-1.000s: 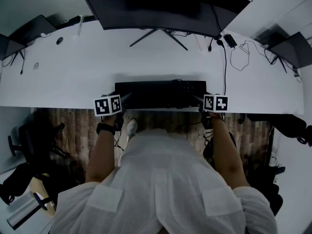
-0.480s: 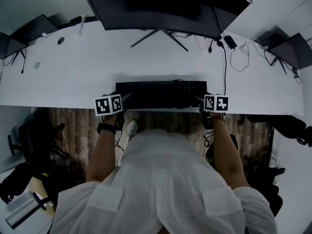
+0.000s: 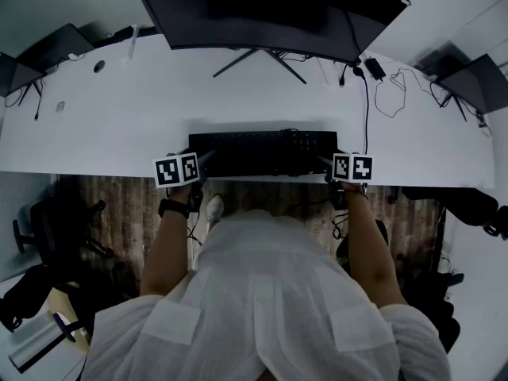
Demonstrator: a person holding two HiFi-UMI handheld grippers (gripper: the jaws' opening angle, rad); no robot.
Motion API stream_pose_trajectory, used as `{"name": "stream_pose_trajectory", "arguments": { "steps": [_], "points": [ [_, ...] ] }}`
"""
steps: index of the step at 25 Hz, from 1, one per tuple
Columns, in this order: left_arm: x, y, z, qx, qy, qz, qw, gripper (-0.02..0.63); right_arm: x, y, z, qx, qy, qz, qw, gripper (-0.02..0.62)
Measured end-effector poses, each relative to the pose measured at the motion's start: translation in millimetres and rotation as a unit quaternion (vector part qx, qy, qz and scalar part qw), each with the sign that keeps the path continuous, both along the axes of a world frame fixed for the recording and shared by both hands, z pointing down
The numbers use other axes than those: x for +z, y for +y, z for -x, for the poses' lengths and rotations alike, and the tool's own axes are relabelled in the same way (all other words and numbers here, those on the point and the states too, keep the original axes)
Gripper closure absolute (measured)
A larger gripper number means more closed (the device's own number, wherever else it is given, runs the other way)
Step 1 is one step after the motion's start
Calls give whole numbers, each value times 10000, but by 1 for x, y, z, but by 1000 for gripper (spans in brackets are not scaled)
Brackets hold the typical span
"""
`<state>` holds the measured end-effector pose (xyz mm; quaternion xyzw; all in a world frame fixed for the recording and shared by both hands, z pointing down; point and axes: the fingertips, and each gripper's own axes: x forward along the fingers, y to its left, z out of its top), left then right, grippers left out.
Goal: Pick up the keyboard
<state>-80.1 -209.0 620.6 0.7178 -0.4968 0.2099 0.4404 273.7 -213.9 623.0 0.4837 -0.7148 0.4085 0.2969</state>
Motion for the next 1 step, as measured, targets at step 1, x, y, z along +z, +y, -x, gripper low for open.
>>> {"name": "stream_pose_trajectory", "arguments": {
  "steps": [1],
  "points": [
    [0,0,0,0,-2,-1,10000,252,0,0,0,2,3,-1,10000,216]
  ]
}}
